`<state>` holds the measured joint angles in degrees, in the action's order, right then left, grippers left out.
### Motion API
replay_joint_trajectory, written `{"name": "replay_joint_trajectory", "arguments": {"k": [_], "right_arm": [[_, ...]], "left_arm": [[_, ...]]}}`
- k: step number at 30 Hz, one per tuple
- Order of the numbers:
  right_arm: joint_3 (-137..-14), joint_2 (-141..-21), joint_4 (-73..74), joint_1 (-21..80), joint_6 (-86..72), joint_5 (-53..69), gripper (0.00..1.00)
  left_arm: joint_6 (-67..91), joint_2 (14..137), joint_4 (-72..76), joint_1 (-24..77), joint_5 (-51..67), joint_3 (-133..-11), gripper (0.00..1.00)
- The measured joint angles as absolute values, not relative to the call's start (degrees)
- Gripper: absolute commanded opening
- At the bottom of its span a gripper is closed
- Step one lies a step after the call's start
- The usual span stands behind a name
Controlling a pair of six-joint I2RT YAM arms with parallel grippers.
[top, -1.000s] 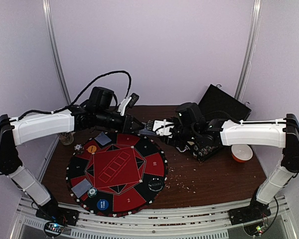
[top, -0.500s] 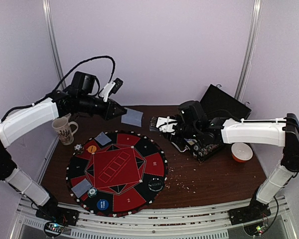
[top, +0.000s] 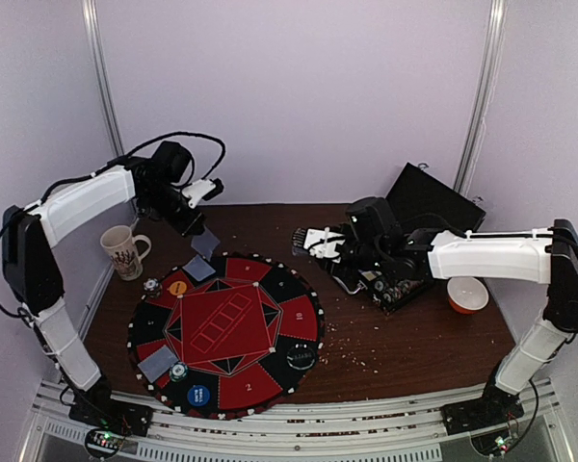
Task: Distribute texas hold em gaming equipment
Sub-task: Distribute the poker card in the big blind area.
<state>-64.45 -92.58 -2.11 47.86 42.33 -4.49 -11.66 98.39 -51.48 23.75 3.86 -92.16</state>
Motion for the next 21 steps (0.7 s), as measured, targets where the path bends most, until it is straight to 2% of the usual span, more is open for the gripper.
{"name": "replay_joint_trajectory", "arguments": {"k": [8, 16, 21], "right_arm": [[-63.8, -91.9, -2.4, 47.9, 42.3, -4.5, 0.44], [-62.8, -90.9, -2.3, 47.9, 42.2, -4.6, 0.44], [-62.4, -90.6, -2.2, 47.9, 42.0, -4.7, 0.44]], "left_arm": [[-17.1, 114.6, -55.2, 18.2, 3.9, -102.2, 0.0], [-21.6, 119.2, -55.9, 16.4, 6.3, -103.2, 0.0], [-23.9, 121.0, -55.0, 16.2, 3.1, -103.5, 0.0]]}}
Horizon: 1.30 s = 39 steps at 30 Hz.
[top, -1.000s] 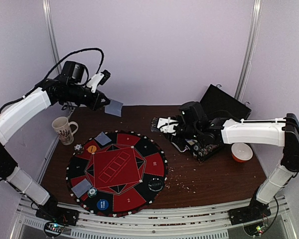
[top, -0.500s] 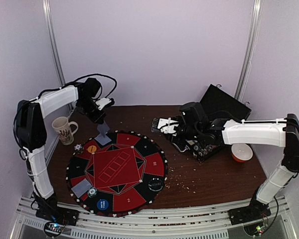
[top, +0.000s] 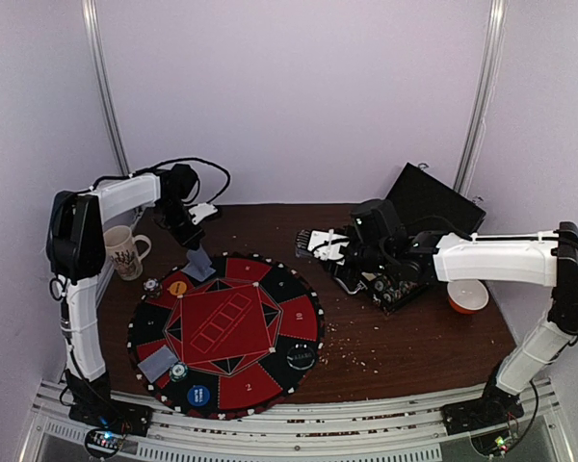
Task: Distribute texas hold em gaming equipment
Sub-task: Distribute the poker card in the big blind area.
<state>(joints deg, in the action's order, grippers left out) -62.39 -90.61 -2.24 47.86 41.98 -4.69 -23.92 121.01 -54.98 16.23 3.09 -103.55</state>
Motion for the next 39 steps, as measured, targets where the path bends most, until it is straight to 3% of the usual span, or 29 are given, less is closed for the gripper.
{"name": "replay_joint_trajectory", "arguments": {"k": [13, 35, 39], "right_arm": [[-62.3, -90.6, -2.2, 47.9, 41.8, -4.8, 0.45], [-62.4, -90.6, -1.5, 47.9, 41.8, -4.9, 0.44], [-62.4, -90.6, -1.4, 47.9, 41.8, -4.9, 0.45]], "left_arm": [[-30.4, 123.1, -44.2, 16.2, -7.4, -99.0, 0.0], [-27.9, 125.5, -40.6, 16.2, -9.0, -95.7, 0.0], [-27.2, 125.5, -40.5, 16.2, -9.0, -95.1, 0.11]]}}
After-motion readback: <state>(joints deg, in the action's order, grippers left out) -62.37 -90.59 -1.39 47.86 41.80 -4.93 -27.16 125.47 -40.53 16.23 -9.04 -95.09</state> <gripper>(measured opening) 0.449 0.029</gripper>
